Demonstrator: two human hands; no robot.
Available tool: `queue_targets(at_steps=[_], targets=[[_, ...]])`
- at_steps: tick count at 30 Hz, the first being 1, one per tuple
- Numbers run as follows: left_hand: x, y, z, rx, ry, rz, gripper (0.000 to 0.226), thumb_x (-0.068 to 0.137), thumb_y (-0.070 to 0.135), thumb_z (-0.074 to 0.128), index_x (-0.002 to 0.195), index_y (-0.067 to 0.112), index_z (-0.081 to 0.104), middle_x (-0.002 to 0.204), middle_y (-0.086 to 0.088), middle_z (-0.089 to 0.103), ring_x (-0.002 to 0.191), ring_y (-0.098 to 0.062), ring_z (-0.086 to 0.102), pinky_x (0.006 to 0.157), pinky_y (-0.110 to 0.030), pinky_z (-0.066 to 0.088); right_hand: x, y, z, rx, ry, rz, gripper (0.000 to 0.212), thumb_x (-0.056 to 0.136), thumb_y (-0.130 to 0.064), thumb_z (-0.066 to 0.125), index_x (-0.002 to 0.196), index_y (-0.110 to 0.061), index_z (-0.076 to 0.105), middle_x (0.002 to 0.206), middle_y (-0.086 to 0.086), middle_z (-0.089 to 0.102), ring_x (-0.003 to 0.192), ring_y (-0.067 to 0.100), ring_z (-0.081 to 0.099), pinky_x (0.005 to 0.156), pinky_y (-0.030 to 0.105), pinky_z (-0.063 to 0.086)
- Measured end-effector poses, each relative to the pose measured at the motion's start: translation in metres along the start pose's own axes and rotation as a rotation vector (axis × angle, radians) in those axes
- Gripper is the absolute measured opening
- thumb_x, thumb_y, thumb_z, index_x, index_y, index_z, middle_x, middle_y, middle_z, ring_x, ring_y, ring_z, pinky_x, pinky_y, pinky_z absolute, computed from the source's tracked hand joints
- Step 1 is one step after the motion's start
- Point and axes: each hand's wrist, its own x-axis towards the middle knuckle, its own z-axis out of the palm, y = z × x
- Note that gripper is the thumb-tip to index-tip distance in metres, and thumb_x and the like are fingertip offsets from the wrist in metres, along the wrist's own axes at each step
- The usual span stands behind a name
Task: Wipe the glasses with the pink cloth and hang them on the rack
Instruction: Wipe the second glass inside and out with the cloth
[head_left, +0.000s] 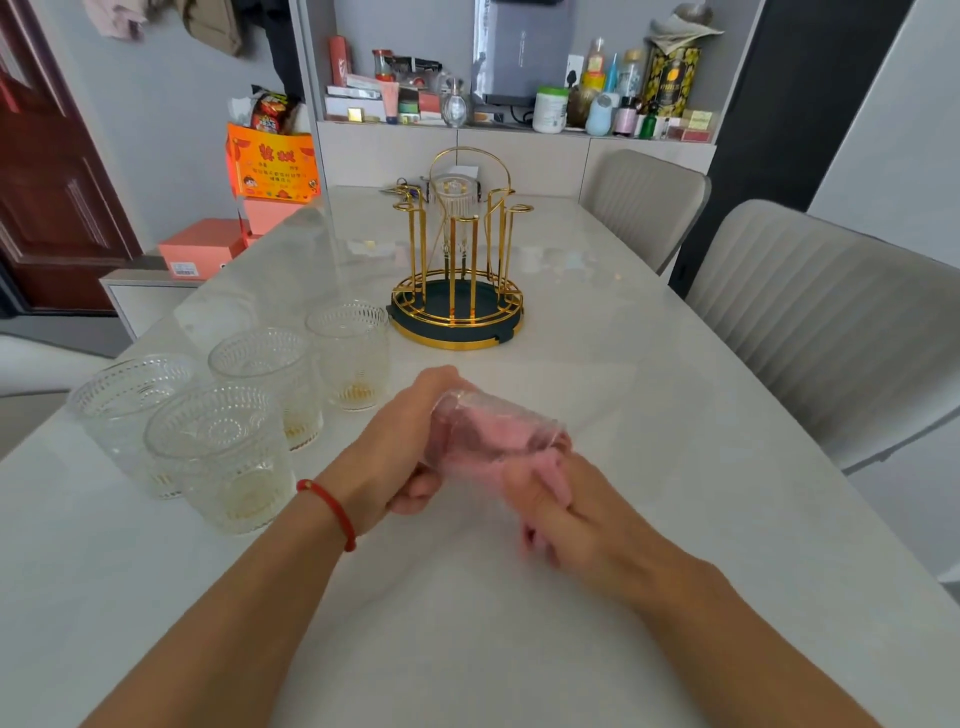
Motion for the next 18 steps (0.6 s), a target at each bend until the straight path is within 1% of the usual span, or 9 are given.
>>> queue_targets(at_steps=[1,3,5,7,9,11,13,15,18], targets=[[0.0,0.002,0.001,0.004,0.014,-0.032,0.045,0.102,0.051,0.039,0.099,0.017,0.068,0.06,-0.008,0.035,0.041,-0.016,0.024,0.045,-0.018,0.02,-0.003,0.0,0.004,-0.074,0.007,-0.039,0.084,0.076,-0.096,0.025,0.06,-0.023,0.064,0.051,-0.009,0.061,0.053,0.012,0.061,0.056,0.029,0.05],[-0.002,0.004,0.006,-0.059,0.106,0.044,0.031,0.102,0.035,0.042,0.091,0.018,0.066,0.055,-0.001,0.035,0.038,-0.013,0.024,0.043,-0.015,0.018,-0.004,-0.006,0.012,0.186,0.019,0.065,0.073,0.073,-0.094,0.036,0.058,-0.027,0.061,0.048,-0.007,0.057,0.058,0.022,0.061,0.05,0.026,0.043],[-0.003,0.003,0.01,-0.077,0.203,0.284,0.029,0.102,0.021,0.043,0.084,0.012,0.063,0.052,0.008,0.04,0.04,-0.007,0.033,0.037,-0.017,0.023,-0.001,-0.009,0.011,0.576,-0.041,0.27,0.078,0.062,-0.09,0.056,0.072,-0.013,0.067,0.053,0.007,0.055,0.048,0.02,0.052,0.04,0.02,0.032],[-0.005,0.0,0.008,0.013,0.264,0.588,0.033,0.102,0.022,0.041,0.085,0.005,0.063,0.063,0.009,0.054,0.056,-0.004,0.05,0.049,-0.017,0.039,0.001,-0.011,0.008,0.973,-0.12,0.365,0.084,0.06,-0.082,0.072,0.097,-0.006,0.075,0.066,0.012,0.046,0.036,0.011,0.039,0.032,0.018,0.025],[-0.001,-0.008,0.002,0.088,0.248,0.8,0.037,0.098,0.03,0.039,0.092,0.01,0.068,0.084,0.001,0.065,0.082,-0.015,0.062,0.07,-0.028,0.048,0.001,-0.013,0.004,1.181,-0.154,0.371,0.076,0.074,-0.076,0.062,0.106,-0.009,0.078,0.075,0.01,0.049,0.034,0.008,0.038,0.029,0.016,0.021],[0.0,-0.011,-0.001,0.105,0.192,0.862,0.042,0.097,0.037,0.035,0.098,0.013,0.069,0.092,-0.001,0.066,0.085,-0.021,0.062,0.072,-0.031,0.049,0.002,-0.015,0.0,1.17,-0.166,0.353,0.074,0.082,-0.072,0.048,0.103,-0.009,0.08,0.07,0.009,0.055,0.031,0.009,0.038,0.031,0.017,0.016],[-0.003,-0.007,0.001,0.059,0.113,0.762,0.042,0.093,0.041,0.035,0.101,0.017,0.069,0.085,-0.004,0.062,0.069,-0.016,0.055,0.055,-0.023,0.042,0.003,-0.016,-0.004,0.993,-0.159,0.281,0.088,0.077,-0.081,0.049,0.097,-0.001,0.078,0.058,0.014,0.056,0.03,0.014,0.041,0.033,0.018,0.017],[-0.004,0.0,0.003,-0.027,0.042,0.43,0.042,0.083,0.045,0.041,0.099,0.017,0.068,0.074,-0.011,0.048,0.054,-0.016,0.038,0.045,-0.02,0.026,0.003,-0.012,-0.009,0.611,-0.076,0.141,0.102,0.065,-0.093,0.053,0.075,0.006,0.072,0.053,0.021,0.057,0.035,0.017,0.049,0.033,0.02,0.028],[-0.002,0.003,0.004,-0.04,0.025,0.027,0.041,0.092,0.051,0.046,0.09,0.014,0.064,0.059,-0.007,0.039,0.04,-0.015,0.029,0.046,-0.016,0.02,-0.005,-0.008,-0.003,0.069,-0.023,-0.057,0.078,0.083,-0.086,0.035,0.063,-0.016,0.06,0.047,-0.005,0.059,0.047,0.005,0.057,0.048,0.014,0.04]])
